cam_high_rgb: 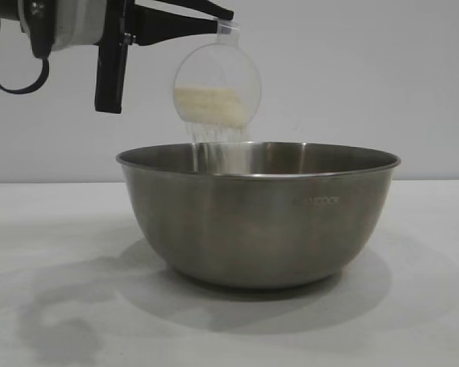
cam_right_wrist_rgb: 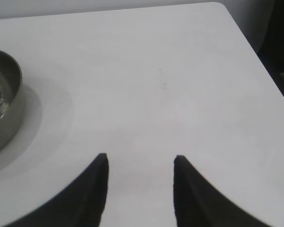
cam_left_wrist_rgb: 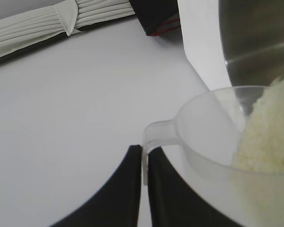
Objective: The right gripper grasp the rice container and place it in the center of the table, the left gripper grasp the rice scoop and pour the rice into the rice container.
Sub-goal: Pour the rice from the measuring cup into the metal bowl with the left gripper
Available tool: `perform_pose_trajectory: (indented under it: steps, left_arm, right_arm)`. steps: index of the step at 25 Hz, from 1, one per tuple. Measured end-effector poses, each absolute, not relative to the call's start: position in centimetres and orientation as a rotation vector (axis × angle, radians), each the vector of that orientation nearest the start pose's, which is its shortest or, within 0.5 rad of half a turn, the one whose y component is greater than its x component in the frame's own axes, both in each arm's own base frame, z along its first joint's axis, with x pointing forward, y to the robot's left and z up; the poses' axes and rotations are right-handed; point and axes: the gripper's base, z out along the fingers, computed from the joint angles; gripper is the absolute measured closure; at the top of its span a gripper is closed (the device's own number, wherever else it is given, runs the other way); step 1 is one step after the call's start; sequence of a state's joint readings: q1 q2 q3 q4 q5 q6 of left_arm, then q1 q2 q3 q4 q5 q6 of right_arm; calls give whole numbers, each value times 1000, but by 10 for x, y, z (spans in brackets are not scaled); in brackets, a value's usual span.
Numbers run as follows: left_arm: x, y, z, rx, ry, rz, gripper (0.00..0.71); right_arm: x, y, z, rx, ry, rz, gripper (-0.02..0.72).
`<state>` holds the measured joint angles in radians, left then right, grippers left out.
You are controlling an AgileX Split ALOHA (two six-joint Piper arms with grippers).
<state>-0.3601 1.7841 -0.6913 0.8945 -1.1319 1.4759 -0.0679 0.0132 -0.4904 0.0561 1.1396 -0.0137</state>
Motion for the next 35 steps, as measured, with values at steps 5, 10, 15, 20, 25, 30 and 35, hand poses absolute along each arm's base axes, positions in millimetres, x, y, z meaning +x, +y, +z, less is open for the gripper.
perform_pose_trajectory:
  steps: [5,10,15,20,25,30,35]
  left_arm:
    - [269,-172,185,1670,29,571,710]
    - [268,-172,184,1678,-17,598,710]
    - [267,-173,184,1685,-81,629,710]
    - [270,-175,188,1679,-180,693,710]
    - [267,-177,187,1687,-291,724,710]
    - [265,-177,186,1690,-366,745,710]
    - [267,-177,188,1688,-246,683,710]
  right_arm:
    - [-5,5,269,54,2144,21,379]
    - [-5,5,269,54,2144,21,379]
    - [-5,5,269,54,2144,21,379]
    - [-5,5,269,54,2144,21,379]
    - [-5,5,269,54,2144,21,379]
    - [-5,5,269,54,2144,21,379]
    - [-5,5,269,54,2144,21,379]
